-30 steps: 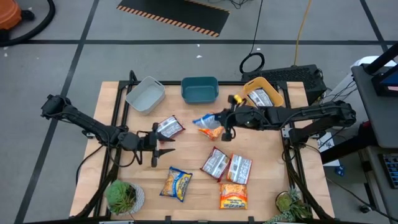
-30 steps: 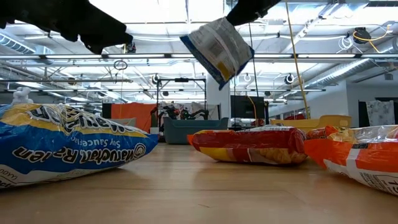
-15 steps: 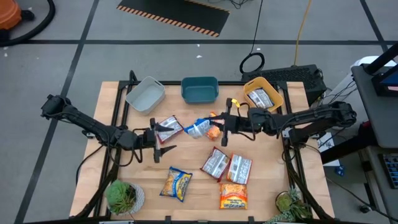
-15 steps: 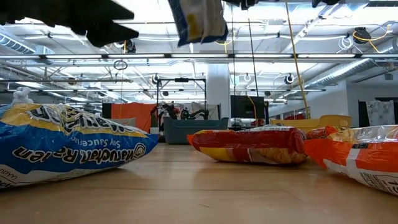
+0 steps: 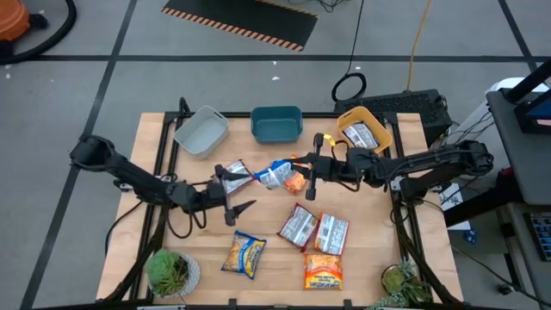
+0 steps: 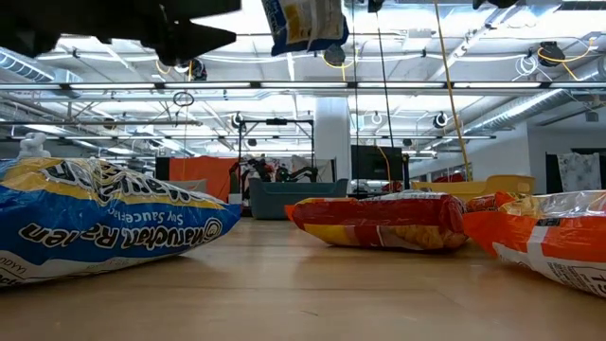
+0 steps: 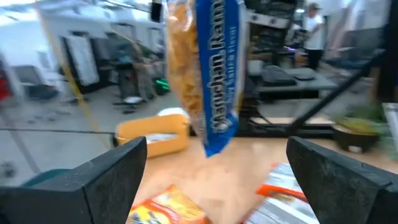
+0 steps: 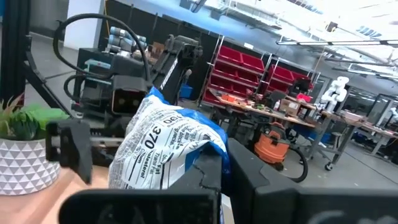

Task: Sort Maruchan noodles
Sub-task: Put the top blue noodle pack into the yellow bin

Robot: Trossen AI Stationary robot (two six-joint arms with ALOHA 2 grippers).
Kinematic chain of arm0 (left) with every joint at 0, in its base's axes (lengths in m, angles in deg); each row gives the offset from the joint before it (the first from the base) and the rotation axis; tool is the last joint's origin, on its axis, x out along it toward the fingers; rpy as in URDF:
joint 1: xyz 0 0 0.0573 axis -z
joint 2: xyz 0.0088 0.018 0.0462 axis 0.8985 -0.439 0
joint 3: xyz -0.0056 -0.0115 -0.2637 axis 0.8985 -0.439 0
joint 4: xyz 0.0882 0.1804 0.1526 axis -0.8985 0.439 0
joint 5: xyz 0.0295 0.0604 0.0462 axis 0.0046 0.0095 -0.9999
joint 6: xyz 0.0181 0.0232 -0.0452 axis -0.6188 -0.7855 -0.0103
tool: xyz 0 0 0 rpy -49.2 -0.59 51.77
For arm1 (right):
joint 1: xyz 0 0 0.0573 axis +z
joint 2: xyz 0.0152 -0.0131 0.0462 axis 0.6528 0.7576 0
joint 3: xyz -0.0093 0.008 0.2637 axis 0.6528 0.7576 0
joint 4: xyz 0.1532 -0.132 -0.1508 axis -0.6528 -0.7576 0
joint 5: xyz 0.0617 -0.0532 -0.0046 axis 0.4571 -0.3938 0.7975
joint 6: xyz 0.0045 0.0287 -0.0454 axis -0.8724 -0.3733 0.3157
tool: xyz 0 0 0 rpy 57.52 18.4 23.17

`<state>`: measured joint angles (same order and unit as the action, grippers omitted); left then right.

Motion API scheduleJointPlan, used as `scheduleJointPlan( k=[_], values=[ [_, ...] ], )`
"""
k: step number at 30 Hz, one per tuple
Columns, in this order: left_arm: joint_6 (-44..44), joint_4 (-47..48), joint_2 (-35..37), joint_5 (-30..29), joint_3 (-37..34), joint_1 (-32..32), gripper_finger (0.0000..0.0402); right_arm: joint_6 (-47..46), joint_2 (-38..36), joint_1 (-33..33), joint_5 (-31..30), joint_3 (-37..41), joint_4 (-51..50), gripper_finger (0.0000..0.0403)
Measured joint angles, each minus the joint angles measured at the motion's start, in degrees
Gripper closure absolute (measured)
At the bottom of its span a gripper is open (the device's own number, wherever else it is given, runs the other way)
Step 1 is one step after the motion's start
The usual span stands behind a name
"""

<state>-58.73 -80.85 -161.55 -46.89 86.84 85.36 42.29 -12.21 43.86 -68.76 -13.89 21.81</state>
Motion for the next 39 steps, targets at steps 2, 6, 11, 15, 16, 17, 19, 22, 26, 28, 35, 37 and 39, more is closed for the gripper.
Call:
scheduleJointPlan(
  k=[2,6,11,15,16,17,19,22,26,28,35,37,39],
  values=[
    [-2.0,-5.4,-3.1,-0.8,0.0,-0.3,0.0011,-0.4,0.0,0.0,0.0,0.0,0.3,0.0403],
    [-3.6,-15.7,-9.1,-1.0,0.1,-1.1,0.0011,-0.7,0.0,0.0,-0.1,0.0,1.8,0.0403],
    [-4.6,-19.5,-14.7,-1.8,4.2,-2.4,0.0011,-1.9,0.0,0.0,-0.4,0.0,3.0,0.0403],
    [-8.3,-19.3,-18.6,-1.5,9.8,-2.7,0.0011,-1.9,0.1,0.0,-0.4,0.0,2.8,0.0403],
    [-9.1,-18.7,-19.3,-1.6,11.0,-2.7,0.0011,-1.9,0.3,0.0,-0.4,0.0,3.0,0.0403],
    [-9.4,-18.1,-20.0,-2.7,12.2,-2.7,0.0011,-1.9,0.7,0.0,-0.4,0.0,3.5,0.0403],
    [-9.5,-16.0,-21.3,-4.6,14.1,-2.6,0.0011,-1.9,0.9,0.0,-0.4,0.0,3.2,0.0403],
    [-8.0,-15.3,-22.2,-5.8,15.0,-2.5,0.0011,-1.8,2.2,0.2,-0.5,-0.1,4.5,0.0403],
    [-7.5,-15.3,-22.2,-5.9,15.0,-2.4,0.0011,-1.6,4.0,0.3,-0.5,-0.1,4.9,0.0403],
    [-7.4,-15.4,-22.2,-6.5,15.0,-2.4,0.0018,-1.5,4.5,0.3,-0.5,-0.1,5.2,0.0403],
    [-8.4,-15.2,-22.2,-7.4,15.0,-2.4,0.0119,-1.5,4.5,0.3,-0.6,-0.1,5.3,0.0403],
    [-10.2,-15.2,-22.2,-7.6,15.0,-2.2,0.0154,-1.6,4.5,0.4,-0.5,-0.1,5.2,0.0403],
    [-11.8,-15.2,-22.2,-8.1,15.0,-2.0,0.0186,-1.6,4.5,0.4,-0.4,-0.1,4.8,0.0403]
  ],
)
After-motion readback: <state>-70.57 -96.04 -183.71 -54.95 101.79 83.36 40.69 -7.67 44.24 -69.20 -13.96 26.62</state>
